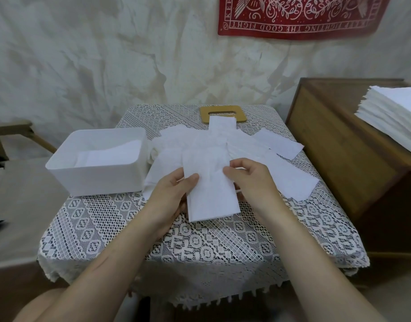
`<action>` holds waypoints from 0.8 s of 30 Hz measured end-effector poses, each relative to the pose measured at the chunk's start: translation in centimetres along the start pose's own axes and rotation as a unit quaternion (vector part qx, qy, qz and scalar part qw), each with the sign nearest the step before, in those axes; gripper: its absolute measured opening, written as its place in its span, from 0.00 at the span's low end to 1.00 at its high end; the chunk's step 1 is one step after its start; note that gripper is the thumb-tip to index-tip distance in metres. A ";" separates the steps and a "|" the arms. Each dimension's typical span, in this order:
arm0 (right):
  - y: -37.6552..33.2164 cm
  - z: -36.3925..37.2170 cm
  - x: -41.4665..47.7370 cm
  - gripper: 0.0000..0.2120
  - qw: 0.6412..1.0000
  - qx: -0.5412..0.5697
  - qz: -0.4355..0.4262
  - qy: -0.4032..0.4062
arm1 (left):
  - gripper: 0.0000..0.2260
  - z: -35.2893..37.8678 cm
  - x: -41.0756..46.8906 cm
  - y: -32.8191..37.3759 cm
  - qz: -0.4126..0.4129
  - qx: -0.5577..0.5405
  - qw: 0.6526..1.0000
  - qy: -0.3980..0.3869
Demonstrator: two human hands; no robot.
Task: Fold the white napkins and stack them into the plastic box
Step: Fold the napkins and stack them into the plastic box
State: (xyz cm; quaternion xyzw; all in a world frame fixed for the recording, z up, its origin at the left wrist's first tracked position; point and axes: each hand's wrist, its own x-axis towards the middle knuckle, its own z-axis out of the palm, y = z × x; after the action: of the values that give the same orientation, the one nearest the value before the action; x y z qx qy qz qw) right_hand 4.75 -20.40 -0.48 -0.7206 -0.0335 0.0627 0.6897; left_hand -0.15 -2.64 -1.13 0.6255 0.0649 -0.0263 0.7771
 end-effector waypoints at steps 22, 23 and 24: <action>0.8 0.6 0.3 0.02 0.995 -0.086 -0.052 0.016 | 0.09 -0.6 0.4 -0.7 0.017 0.030 0.999 0.006; 1.0 0.6 0.3 0.02 0.994 -0.090 -0.057 0.023 | 0.09 -0.6 0.4 -0.7 0.018 0.029 0.999 0.006; 1.0 0.7 0.3 0.02 0.993 -0.093 -0.060 0.029 | 0.09 -0.6 0.4 -0.6 0.019 0.028 0.999 0.006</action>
State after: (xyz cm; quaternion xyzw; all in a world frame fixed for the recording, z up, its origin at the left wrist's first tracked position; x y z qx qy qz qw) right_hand 4.95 -19.73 -1.52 -0.7797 -0.0625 -0.0036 0.6230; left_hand 0.11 -2.15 -1.89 0.6483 0.0568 -0.0096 0.7592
